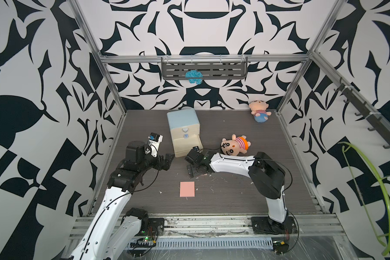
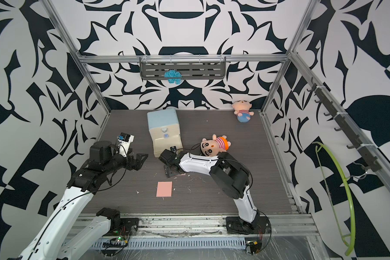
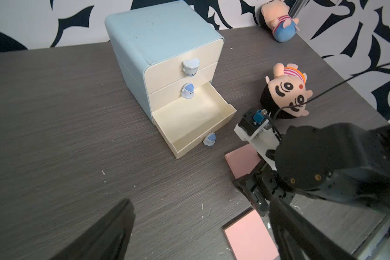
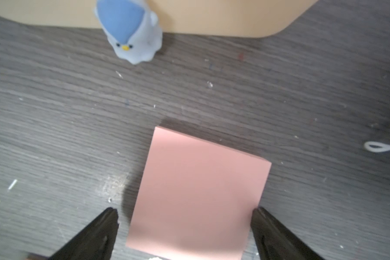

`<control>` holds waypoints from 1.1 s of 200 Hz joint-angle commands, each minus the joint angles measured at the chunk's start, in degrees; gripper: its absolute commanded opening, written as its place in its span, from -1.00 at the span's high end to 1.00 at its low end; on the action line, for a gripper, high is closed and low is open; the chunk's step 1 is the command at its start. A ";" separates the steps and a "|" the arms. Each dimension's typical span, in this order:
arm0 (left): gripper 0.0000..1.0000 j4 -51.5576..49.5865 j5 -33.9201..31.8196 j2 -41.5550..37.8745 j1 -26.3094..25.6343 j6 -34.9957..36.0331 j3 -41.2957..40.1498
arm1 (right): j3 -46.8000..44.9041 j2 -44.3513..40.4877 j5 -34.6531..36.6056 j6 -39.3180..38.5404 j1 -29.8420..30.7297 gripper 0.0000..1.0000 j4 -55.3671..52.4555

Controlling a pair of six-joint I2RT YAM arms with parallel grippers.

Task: Please put the sticky notes in the drawer by color
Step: Pick up the sticky notes from the center of the board.

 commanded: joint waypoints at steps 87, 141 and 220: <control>-0.99 0.10 1.19 -6.33 0.18 9.69 -5.53 | 1.08 -1.05 5.98 4.57 0.18 -0.96 -4.18; -0.99 0.54 1.59 -5.78 0.17 9.89 -5.54 | 1.02 0.16 4.91 4.80 0.09 -0.96 -3.99; -0.99 0.03 2.68 -5.35 0.18 10.39 -5.83 | 0.76 2.29 4.78 4.90 -0.26 -0.71 -2.06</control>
